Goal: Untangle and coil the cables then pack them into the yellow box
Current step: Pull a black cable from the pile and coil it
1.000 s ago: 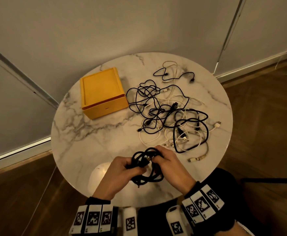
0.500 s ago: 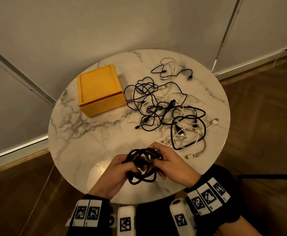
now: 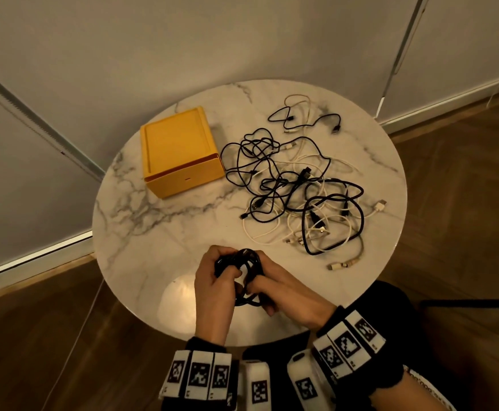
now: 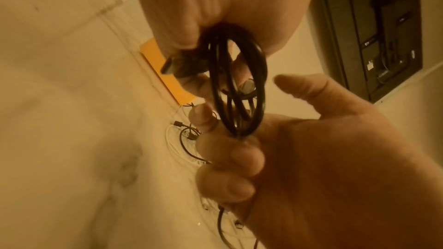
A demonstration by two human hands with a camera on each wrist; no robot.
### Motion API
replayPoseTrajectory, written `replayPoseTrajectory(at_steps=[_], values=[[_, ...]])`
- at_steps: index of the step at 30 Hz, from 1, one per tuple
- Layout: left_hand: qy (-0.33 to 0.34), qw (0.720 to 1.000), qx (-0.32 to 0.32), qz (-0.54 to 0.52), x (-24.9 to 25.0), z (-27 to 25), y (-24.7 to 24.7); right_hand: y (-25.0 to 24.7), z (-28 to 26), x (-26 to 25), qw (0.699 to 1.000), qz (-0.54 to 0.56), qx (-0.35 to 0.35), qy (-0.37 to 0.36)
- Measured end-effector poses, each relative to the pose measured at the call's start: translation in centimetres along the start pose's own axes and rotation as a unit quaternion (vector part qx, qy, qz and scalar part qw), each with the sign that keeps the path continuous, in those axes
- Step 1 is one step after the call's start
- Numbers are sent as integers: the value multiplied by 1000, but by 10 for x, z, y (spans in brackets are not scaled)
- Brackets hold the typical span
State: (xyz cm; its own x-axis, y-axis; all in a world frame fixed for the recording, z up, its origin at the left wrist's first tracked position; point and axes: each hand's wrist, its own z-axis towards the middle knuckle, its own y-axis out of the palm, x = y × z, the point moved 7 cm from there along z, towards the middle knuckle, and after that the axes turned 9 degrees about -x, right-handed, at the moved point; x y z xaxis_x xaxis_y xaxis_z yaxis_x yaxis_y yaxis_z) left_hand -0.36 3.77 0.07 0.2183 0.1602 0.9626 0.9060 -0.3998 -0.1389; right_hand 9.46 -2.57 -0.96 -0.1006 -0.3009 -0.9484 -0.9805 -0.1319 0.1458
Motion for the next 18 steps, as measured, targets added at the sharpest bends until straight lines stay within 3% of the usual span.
replayPoseTrajectory(at_steps=[4,7,10,18], values=[[50,993,-18,101,5,3,2,-3,3,4,999,32,28,4],[124,963,-33,237,15,2,1,-11,5,9,998,28,53,24],[167,935,-74,303,18,3,5,-16,6,13,995,-2,84,53],[76,881,-187,428,1,9,13,-13,12,21,988,-55,117,86]])
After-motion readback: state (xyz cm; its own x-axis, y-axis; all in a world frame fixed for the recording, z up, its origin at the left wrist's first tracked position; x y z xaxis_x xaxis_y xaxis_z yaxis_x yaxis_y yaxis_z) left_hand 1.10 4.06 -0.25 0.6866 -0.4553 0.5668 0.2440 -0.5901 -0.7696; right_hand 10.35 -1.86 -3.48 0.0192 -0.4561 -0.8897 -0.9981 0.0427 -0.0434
